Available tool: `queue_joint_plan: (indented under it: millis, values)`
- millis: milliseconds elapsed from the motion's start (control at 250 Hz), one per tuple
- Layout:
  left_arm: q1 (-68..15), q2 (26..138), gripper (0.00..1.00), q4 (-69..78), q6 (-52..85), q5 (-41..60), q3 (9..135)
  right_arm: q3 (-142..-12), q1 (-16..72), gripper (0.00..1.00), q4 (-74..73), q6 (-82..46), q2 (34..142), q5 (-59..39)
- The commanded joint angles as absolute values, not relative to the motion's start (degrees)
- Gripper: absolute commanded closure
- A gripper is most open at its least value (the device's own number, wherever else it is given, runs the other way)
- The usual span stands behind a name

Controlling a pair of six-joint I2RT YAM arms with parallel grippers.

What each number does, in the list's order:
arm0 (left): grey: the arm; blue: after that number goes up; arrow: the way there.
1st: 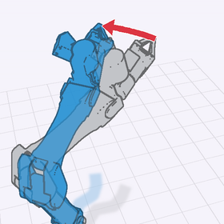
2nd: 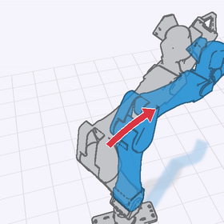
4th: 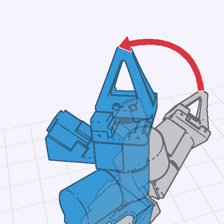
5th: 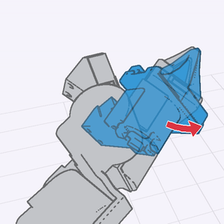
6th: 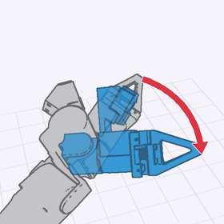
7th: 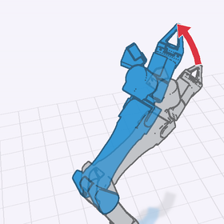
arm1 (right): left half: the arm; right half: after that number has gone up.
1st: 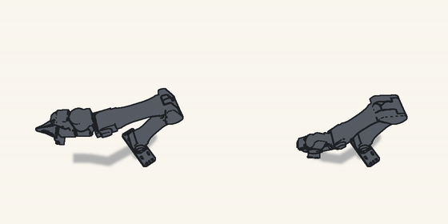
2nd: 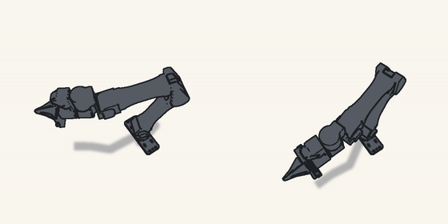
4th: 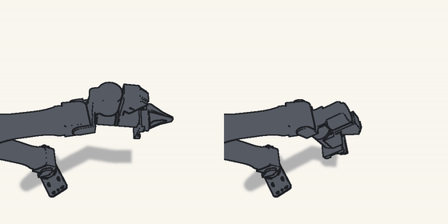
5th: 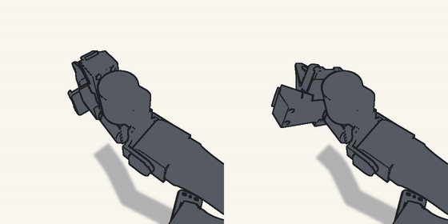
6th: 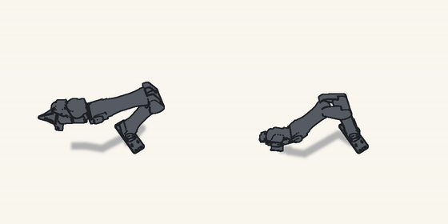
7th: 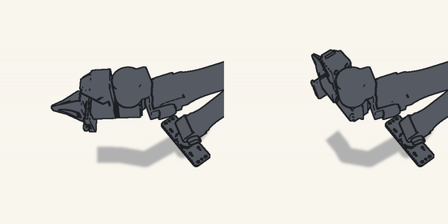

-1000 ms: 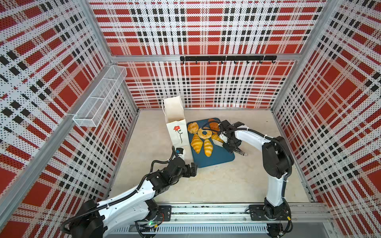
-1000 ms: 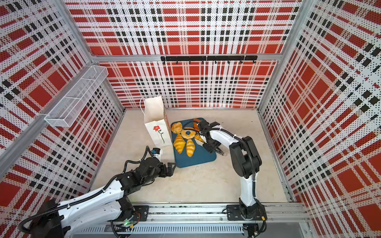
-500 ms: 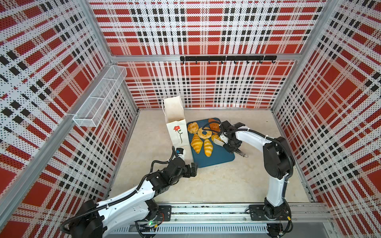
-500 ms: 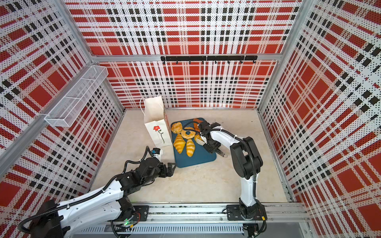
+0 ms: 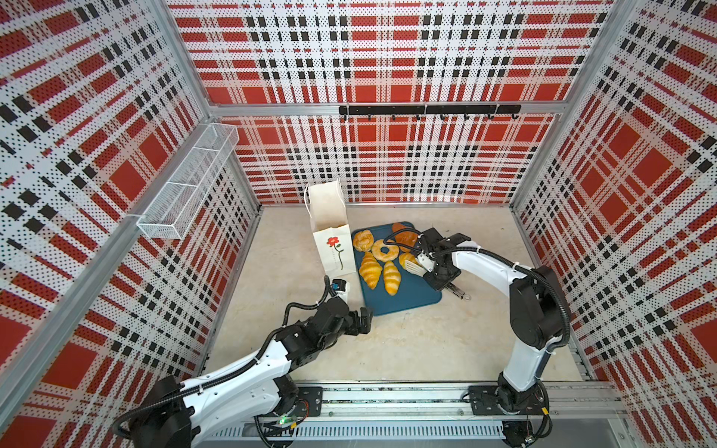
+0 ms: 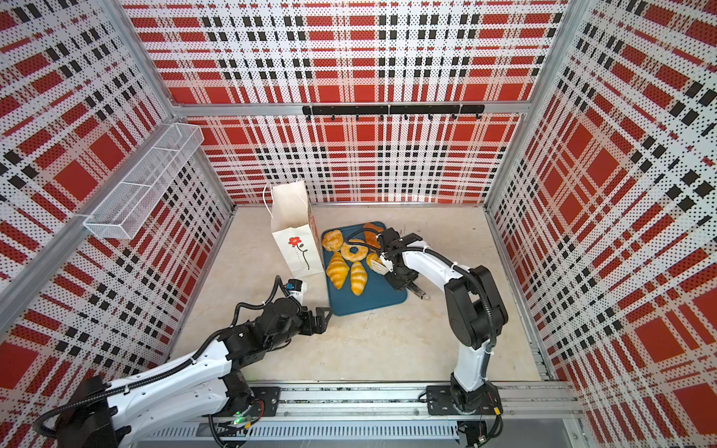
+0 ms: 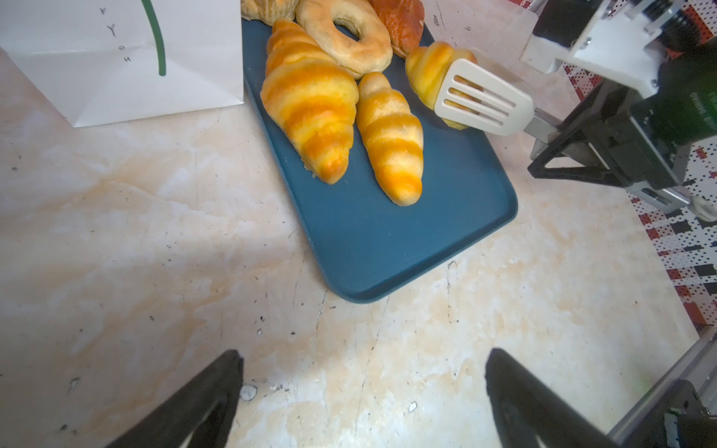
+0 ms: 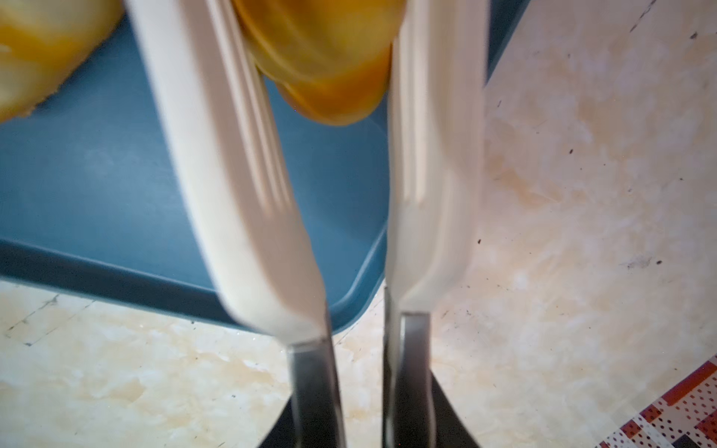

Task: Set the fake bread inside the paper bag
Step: 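Close the tongs with the right gripper on the small striped bun, then lift the bun with the right gripper's tongs and carry it over the paper bag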

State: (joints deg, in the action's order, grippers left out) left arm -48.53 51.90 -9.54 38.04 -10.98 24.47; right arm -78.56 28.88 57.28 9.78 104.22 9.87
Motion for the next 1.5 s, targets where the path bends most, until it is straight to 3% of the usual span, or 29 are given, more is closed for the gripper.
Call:
queue_joint_plan:
  millis: [0, 892, 1497]
  values:
    - [-49.01, 51.22, 0.01, -10.63, 37.14, -12.69, 25.48, -77.75, 28.73, 0.68, 55.06, 8.85, 100.58, 7.55]
    - [-48.52, 50.48, 0.01, -15.95, 34.21, -16.36, 30.52, -70.84, 32.93, 0.67, 49.83, 4.24, 90.26, -1.67]
    - [-40.80, 42.38, 0.01, -23.67, 33.01, -14.00, 33.24, -70.99, 37.69, 0.67, 44.77, 0.57, 89.03, -7.01]
